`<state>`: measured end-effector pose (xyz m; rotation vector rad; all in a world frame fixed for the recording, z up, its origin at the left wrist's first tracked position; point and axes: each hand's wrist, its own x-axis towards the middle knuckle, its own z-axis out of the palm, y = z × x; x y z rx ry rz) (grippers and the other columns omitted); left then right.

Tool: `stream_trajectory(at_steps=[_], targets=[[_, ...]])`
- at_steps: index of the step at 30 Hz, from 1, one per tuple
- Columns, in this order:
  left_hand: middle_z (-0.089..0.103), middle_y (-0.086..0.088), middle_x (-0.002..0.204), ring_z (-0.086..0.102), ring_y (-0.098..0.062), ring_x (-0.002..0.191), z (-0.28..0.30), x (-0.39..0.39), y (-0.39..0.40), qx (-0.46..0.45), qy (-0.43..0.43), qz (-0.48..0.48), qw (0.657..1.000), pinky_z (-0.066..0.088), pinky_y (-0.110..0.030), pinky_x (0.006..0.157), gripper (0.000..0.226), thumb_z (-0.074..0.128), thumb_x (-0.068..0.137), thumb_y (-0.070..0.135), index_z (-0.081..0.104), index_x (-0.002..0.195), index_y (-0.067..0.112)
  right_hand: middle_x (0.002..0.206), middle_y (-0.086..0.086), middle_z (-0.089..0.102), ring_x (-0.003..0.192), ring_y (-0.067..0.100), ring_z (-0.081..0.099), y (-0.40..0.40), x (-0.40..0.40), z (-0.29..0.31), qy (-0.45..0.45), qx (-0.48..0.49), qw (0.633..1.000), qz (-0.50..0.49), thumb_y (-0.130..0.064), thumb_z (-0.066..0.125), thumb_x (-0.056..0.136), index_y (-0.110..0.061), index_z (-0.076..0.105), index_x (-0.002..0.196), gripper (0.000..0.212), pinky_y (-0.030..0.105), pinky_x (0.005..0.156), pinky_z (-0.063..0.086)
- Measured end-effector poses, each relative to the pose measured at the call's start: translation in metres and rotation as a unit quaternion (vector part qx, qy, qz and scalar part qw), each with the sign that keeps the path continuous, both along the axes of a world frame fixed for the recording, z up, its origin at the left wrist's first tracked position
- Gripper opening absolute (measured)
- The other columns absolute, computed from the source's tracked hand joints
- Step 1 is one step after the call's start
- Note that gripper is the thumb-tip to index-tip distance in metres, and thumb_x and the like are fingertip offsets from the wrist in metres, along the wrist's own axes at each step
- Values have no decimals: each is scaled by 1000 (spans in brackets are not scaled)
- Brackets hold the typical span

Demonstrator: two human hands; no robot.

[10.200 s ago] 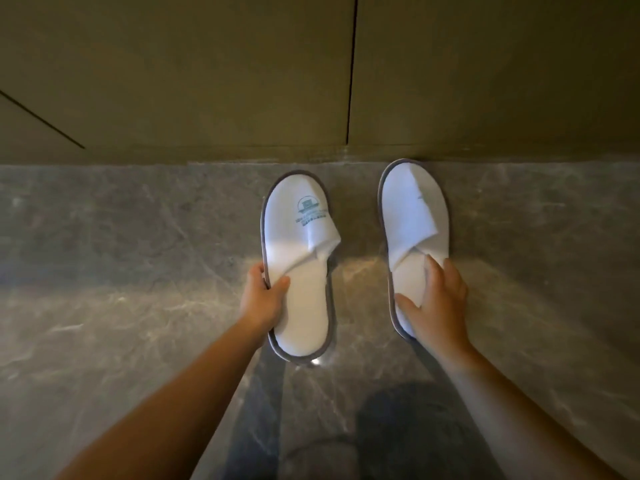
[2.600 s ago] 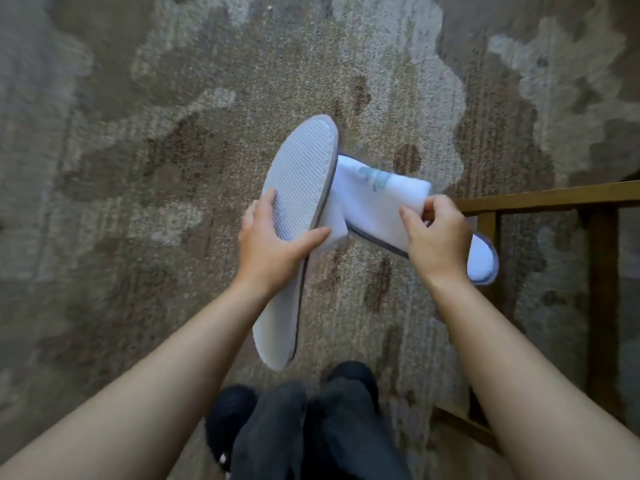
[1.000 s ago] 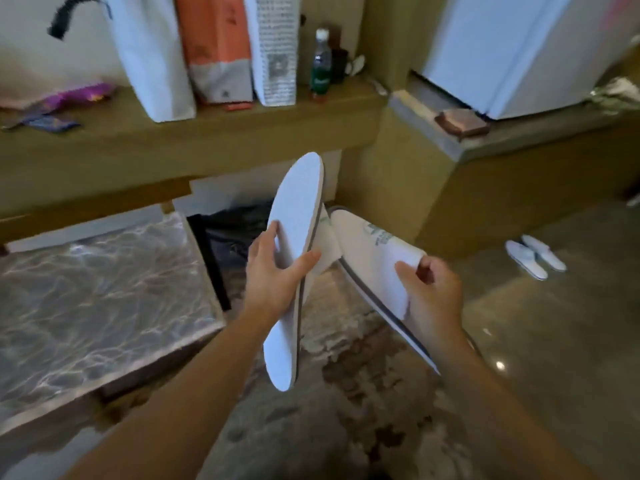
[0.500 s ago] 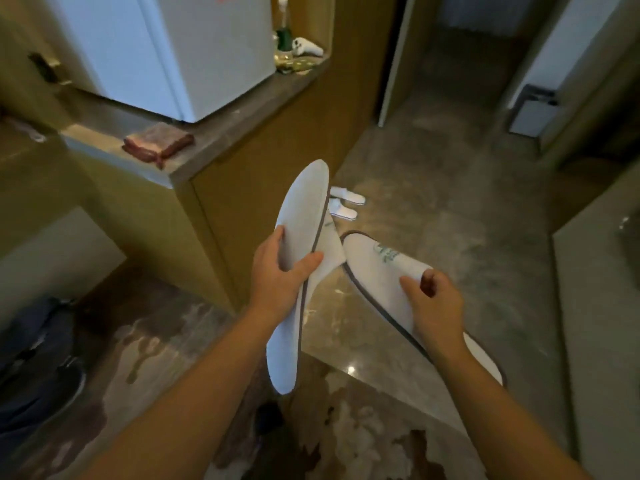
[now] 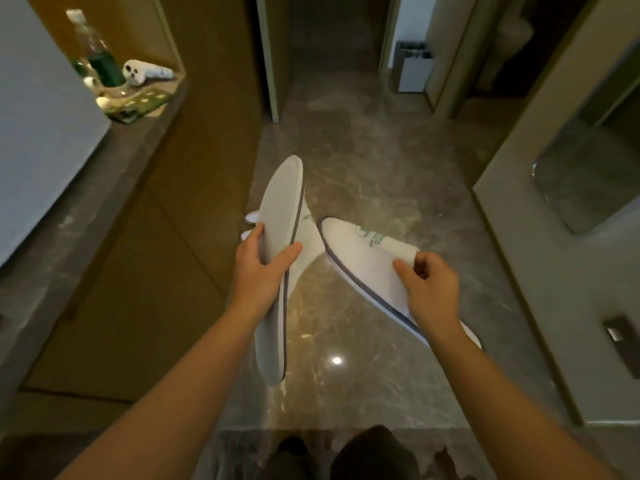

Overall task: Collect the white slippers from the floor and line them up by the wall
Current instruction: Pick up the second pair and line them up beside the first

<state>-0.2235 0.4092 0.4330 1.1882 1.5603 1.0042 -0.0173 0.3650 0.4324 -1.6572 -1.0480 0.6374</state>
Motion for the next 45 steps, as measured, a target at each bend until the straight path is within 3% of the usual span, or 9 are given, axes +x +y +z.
stream_trajectory(at_steps=[5,11,17,20,23,27,35,40,45], targets=[[35,-3,144,39,-23,127,-9,19,90,0,-19,-25,999,37,-43,102,69,60,77,39,28,137,24,57,-3,40,53,8,38,87,14,-10,4,-9,1000,-21,-10,60,80,-8,43,65,24,5,46,34],[35,-6,145,38,-26,128,-27,61,232,-1,-25,-22,999,35,-44,105,67,59,80,32,27,137,19,59,-4,42,55,7,40,233,60,-26,0,-18,1000,-24,-10,61,80,-5,46,71,18,10,47,33],[35,-7,144,39,-26,127,-17,111,389,4,-9,0,1000,38,-45,105,69,63,77,33,29,136,20,67,11,44,65,19,41,394,109,-11,-5,-45,999,20,-8,60,81,1,48,73,16,25,59,34],[32,-6,145,36,-25,129,-12,122,456,13,-8,13,1000,35,-48,107,72,64,75,35,28,136,22,66,9,45,65,19,42,467,124,0,3,-48,998,40,-8,59,81,5,51,78,15,22,58,32],[30,-7,145,35,-26,130,-16,125,521,8,-13,25,1000,34,-49,108,75,65,74,34,27,137,21,64,4,45,60,14,42,539,130,0,11,-52,997,63,-9,59,81,-2,50,76,13,21,51,33],[25,-6,147,32,-26,130,-31,123,619,0,-19,45,999,32,-46,107,80,66,72,35,23,138,24,59,-3,43,56,6,41,648,127,-10,17,-51,995,83,-9,60,81,-19,44,61,28,1,47,36],[26,-10,146,34,-30,130,-41,102,819,-45,-32,76,996,34,-52,107,83,69,71,30,21,138,21,56,-1,41,53,8,38,862,103,-18,13,-76,992,96,-7,62,79,-19,42,57,32,5,46,35],[31,-6,146,35,-24,130,-45,84,897,-32,-53,123,990,36,-42,107,81,69,72,23,22,138,18,70,12,45,65,19,43,966,79,-25,19,-101,982,160,-9,61,80,-10,44,66,22,27,62,39],[31,-6,145,33,-26,131,-84,64,948,-62,-27,233,970,34,-49,108,87,73,67,33,24,138,20,61,12,42,59,17,40,1061,48,-62,19,-139,951,275,-9,61,79,-15,39,56,32,31,63,38]])
